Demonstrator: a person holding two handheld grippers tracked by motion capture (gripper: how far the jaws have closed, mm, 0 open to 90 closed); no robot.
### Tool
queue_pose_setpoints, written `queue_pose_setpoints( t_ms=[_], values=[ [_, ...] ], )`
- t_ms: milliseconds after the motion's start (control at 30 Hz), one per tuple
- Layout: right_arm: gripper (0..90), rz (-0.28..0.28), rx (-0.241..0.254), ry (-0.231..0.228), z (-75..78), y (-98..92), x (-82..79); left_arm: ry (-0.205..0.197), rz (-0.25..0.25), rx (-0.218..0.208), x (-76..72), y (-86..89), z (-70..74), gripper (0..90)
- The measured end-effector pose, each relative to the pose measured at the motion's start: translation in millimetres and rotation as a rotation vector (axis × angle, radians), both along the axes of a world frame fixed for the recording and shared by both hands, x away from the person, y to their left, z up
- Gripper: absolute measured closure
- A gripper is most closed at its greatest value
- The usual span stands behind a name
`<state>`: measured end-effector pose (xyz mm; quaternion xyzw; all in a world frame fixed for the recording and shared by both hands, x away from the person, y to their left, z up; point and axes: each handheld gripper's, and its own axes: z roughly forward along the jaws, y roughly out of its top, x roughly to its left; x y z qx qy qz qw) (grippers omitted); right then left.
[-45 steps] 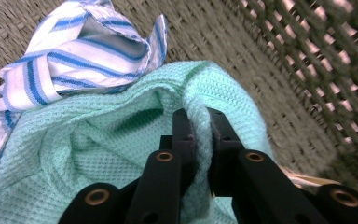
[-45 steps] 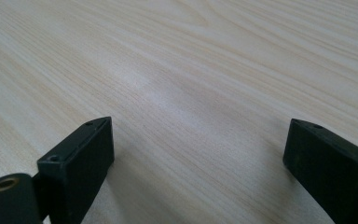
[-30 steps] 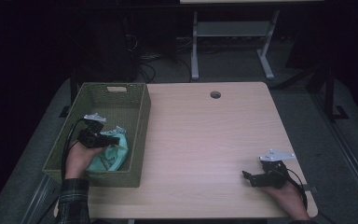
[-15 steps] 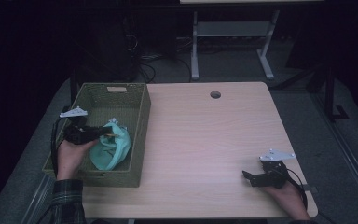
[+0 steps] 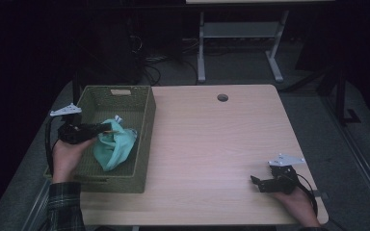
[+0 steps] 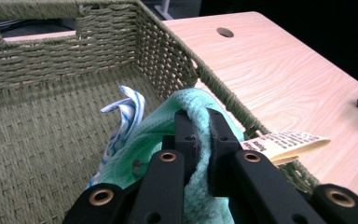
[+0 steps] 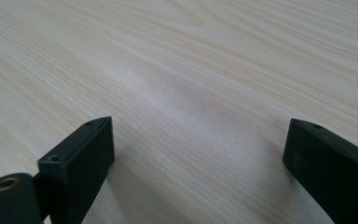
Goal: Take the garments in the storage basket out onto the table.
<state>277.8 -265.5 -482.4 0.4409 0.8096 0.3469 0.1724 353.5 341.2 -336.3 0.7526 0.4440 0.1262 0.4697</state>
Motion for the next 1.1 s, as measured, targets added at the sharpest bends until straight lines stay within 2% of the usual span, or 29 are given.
queue_pose_setpoints(
  t_ms=[167,267,333,533,733,767,1100],
  values=[
    [8.3,0.0,0.0,0.0,0.0,0.0,0.0,-0.015,-0.004,-0.016,1.8,0.1,11.3,84.7],
    [8.3,-0.001,0.0,0.0,0.0,0.0,0.0,-0.025,-0.009,-0.004,3.1,-0.8,19.5,84.7],
    [8.3,-0.001,0.0,0.0,0.0,0.0,0.0,-0.033,-0.012,-0.015,3.6,-1.9,24.5,84.7],
    [8.3,-0.001,0.0,0.0,0.0,0.0,0.0,-0.047,-0.018,-0.007,5.2,-6.7,39.5,84.7],
    [8.3,-0.002,0.0,0.001,0.1,0.0,0.0,-0.076,-0.024,0.005,7.4,-13.4,57.9,84.7],
    [8.3,-0.002,0.0,0.001,0.0,0.0,0.0,-0.085,-0.029,0.004,8.3,-15.9,64.9,84.8],
    [8.3,-0.003,0.002,0.004,0.1,0.2,-0.2,-0.125,-0.058,-0.002,12.5,-31.5,90.8,84.8]
  ],
)
